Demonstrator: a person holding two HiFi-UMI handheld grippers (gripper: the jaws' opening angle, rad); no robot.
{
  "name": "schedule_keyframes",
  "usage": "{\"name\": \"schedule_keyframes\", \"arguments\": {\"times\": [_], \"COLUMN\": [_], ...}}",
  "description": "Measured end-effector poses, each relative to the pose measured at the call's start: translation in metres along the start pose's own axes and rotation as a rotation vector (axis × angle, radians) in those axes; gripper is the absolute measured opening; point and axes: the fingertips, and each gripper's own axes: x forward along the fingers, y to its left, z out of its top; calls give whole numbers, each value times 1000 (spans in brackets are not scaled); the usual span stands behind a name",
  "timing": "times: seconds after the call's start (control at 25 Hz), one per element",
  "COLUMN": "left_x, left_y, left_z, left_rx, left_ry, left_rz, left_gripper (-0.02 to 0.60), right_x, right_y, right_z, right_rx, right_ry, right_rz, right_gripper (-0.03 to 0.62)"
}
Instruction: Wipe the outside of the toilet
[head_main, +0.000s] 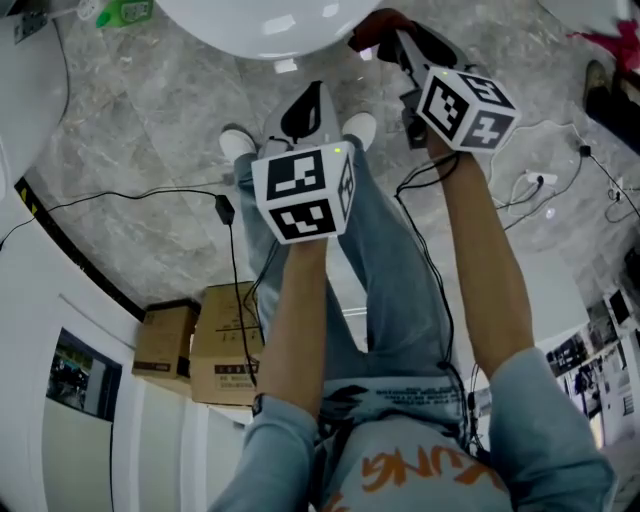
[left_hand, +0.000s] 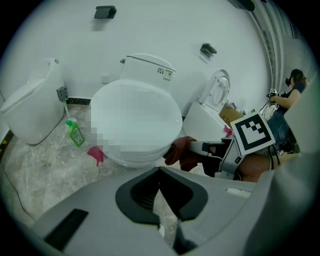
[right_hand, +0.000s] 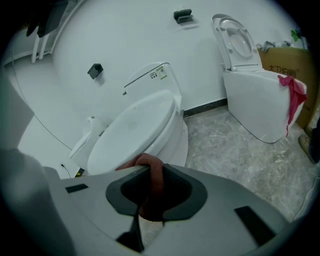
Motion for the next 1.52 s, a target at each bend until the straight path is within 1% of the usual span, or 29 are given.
{"name": "schedule_keyframes", "arguments": {"times": [0.16, 0.28, 0.48, 0.6, 0.72, 0.84, 1.04, 1.12, 1.32, 1.52], "left_x": [-3, -6, -18, -30, -41, -50, -69, -75, -78, -76], "left_y": [1, 4, 21, 34, 53, 84, 137, 156, 195, 228], "left_z": [-1, -9, -29, -36, -44, -51, -59, -60, -58, -51], "left_rx": [-10, -10, -8, -8, -2, -14, -51, -60, -66, -49], "left_ry": [-4, -1, 14, 14, 16, 23, 24, 26, 36, 50], "left_rz": [1, -11, -31, -37, -41, -26, 9, 14, 4, -28], "left_gripper": [-2, -2, -2, -2, -2, -2, -2, -2, -2, -2], "right_x": [-5, -13, -33, -46, -48, -37, -6, 8, 48, 87], "right_y": [-3, -1, 32, 56, 85, 123, 193, 214, 241, 251], "right_z": [6, -6, -50, -80, -109, -130, -151, -150, -138, -130], "right_rx": [-19, -59, -208, -236, -230, -221, -302, -311, -290, -225], "right_ry": [-7, 5, 74, 113, 141, 157, 186, 179, 142, 105], "right_rz": [-6, -19, -9, 2, 19, 49, 145, 160, 136, 67], "right_gripper": [64, 64, 64, 64, 64, 64, 64, 65, 64, 64]}}
